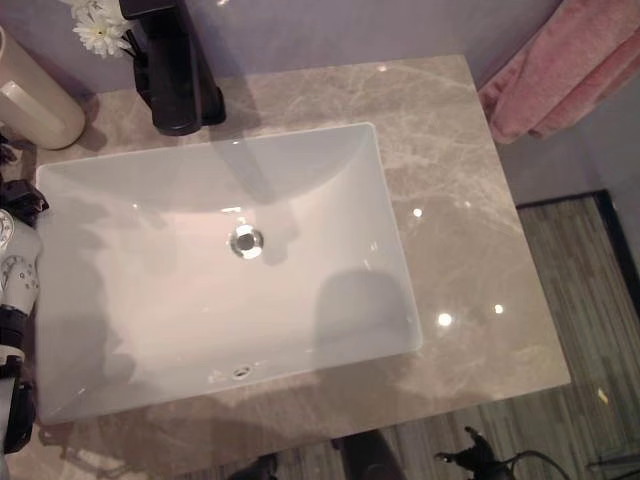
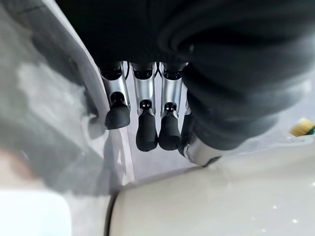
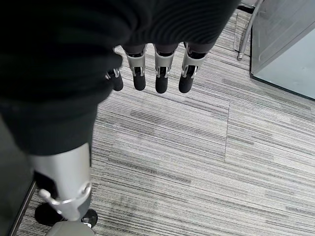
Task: Put brush and paste in cup on sink, flatten towel.
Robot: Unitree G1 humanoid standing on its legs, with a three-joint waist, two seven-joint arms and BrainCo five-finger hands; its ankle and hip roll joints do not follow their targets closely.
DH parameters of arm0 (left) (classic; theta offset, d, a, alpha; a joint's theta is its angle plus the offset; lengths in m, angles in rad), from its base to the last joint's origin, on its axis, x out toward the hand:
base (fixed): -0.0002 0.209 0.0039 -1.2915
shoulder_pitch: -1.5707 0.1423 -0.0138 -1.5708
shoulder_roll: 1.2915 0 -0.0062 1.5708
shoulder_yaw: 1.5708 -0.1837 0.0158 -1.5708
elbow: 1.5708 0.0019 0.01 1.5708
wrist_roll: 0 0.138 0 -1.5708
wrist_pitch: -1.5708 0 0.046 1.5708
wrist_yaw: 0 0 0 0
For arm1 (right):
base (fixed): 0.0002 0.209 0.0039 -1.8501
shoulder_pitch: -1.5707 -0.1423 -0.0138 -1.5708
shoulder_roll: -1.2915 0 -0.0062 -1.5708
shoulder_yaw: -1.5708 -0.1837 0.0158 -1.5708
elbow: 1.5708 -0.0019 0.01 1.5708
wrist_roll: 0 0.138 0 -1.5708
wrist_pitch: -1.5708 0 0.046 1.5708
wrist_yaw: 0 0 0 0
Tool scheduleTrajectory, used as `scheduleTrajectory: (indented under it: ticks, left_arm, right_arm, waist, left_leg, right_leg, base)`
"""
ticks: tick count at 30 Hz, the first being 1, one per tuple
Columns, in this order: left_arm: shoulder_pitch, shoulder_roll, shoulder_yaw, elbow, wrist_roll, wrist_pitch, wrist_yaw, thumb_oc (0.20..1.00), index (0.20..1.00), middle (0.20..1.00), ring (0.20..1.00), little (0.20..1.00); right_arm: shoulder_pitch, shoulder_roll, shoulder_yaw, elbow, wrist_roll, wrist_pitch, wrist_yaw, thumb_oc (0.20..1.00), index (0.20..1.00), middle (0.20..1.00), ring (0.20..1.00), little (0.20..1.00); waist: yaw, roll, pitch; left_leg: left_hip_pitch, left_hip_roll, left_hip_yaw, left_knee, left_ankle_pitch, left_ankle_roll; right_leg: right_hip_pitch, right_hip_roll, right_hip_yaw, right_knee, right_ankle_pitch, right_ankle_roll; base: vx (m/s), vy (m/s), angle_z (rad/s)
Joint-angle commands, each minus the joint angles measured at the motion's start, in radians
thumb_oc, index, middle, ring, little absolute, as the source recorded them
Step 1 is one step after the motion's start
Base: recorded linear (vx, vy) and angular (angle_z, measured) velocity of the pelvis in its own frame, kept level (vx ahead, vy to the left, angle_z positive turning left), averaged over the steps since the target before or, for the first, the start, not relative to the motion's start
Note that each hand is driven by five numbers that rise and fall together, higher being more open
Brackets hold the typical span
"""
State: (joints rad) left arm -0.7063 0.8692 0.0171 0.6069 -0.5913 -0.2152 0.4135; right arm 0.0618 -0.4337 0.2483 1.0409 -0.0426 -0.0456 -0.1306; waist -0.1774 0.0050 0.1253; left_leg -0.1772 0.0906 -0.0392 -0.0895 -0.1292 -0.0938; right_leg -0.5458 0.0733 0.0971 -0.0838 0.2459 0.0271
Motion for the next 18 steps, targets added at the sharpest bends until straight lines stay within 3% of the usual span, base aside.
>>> scheduleTrajectory:
  ticks: [1,18]
  left_arm:
    - [0.021,-0.088,-0.086,0.021,-0.019,-0.007,0.005,0.2,0.2,0.2,0.2,0.2]
    - [-0.028,-0.119,-0.101,-0.022,0.061,-0.008,0.045,0.2,0.2,0.2,0.2,0.2]
  right_arm:
    - [-0.02,-0.05,0.016,0.015,0.027,-0.006,-0.031,1.0,1.0,1.0,1.0,1.0]
    - [-0.034,-0.04,0.017,0.024,0.056,-0.019,-0.04,1.0,1.0,1.0,1.0,1.0]
  waist:
    - [-0.04,0.004,0.006]
    - [-0.04,0.018,0.008]
  left_leg:
    - [0.08,0.02,0.028,0.002,0.152,-0.034]
    - [0.024,0.02,0.028,0.002,0.189,-0.047]
  right_leg:
    - [-0.025,-0.032,0.024,-0.003,-0.003,0.105]
    - [-0.088,-0.022,0.023,-0.003,-0.001,0.101]
  base:
    - [0.0,0.0,0.0]
    - [0.0,-0.004,-0.02]
